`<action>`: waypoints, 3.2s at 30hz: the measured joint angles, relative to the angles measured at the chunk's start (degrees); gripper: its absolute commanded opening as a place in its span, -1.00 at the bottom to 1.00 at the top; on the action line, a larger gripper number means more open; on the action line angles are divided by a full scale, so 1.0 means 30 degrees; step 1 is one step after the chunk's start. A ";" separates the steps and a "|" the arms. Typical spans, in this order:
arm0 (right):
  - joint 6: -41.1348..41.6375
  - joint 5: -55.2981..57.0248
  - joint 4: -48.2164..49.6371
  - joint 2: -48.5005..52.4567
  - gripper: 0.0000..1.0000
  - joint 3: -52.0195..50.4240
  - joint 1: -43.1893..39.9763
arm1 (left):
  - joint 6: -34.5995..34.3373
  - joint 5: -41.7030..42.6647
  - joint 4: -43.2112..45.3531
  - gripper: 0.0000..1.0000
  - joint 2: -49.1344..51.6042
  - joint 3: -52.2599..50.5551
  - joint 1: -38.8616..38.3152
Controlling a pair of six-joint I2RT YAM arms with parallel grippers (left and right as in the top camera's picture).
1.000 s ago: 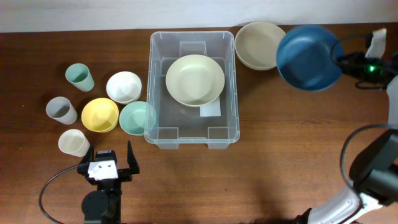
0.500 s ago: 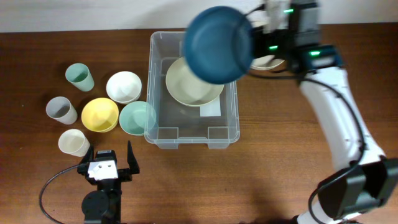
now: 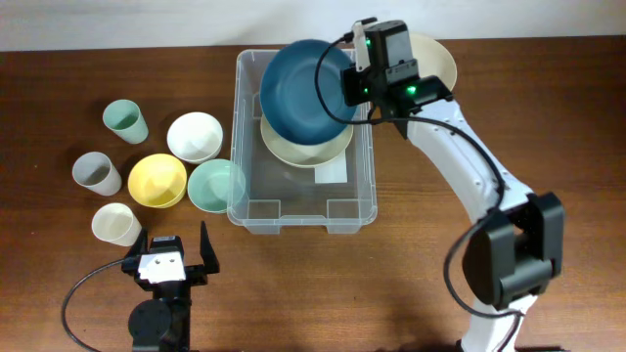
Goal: Pack container
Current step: 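Lift the blue plate and place it onto the cream plate in the container, then move the right gripper to the back cream plate and grasp its rim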
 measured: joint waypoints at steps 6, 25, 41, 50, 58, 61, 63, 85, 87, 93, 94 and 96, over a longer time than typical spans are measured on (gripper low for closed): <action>0.0160 -0.0153 0.0211 0.0583 0.43 0.0000 0.0000 | 0.0000 0.0000 0.0000 0.99 0.0000 0.0000 0.0007; 0.0882 -0.0495 -0.5603 0.0321 0.43 0.5180 -0.2120 | 0.0000 0.0007 0.0000 0.99 0.0000 0.0000 0.0000; 0.3701 -0.0058 -0.5945 0.2484 0.66 0.6324 -0.6623 | 0.0000 0.0000 0.0000 0.99 0.0000 0.0000 0.0007; 0.5676 -0.0066 -0.4379 0.6681 0.67 0.6324 -0.6980 | 0.0000 0.0000 0.0000 0.99 0.0000 0.0000 0.0000; 0.6739 -0.0066 -0.4022 0.7519 0.52 0.6324 -0.7919 | 0.0000 0.0007 0.0000 0.99 0.0000 0.0000 0.0000; 0.6987 -0.0066 -0.3956 0.7519 0.47 0.6324 -0.8021 | 0.0000 0.0007 0.0000 0.99 0.0000 0.0000 0.0000; 0.7023 -0.0066 -0.3949 0.7570 0.47 0.6324 -0.8000 | 0.0000 0.0007 0.0000 1.00 0.0000 0.0000 0.0000; 0.7817 -0.0364 -0.3308 0.9282 -0.02 0.6324 -0.8000 | 0.0000 0.0007 0.0000 1.00 0.0000 0.0000 0.0000; 0.7949 -0.0430 -0.3067 0.9384 -0.26 0.6324 -0.8000 | 0.0000 0.0000 0.0000 0.99 0.0000 0.0000 0.0007; 0.8240 -0.0721 -0.2878 0.9406 -0.92 0.6324 -0.8043 | 0.0000 0.0007 0.0000 0.99 0.0000 0.0000 0.0000; 0.8225 -0.0896 -0.2863 0.9406 -0.93 0.6324 -0.8094 | 0.0000 0.0000 0.0000 0.99 0.0000 0.0000 0.0000; 0.8204 -0.1151 -0.2965 0.9406 -0.92 0.6360 -0.8145 | 0.0000 0.0000 0.0000 0.99 0.0000 -0.0007 0.0000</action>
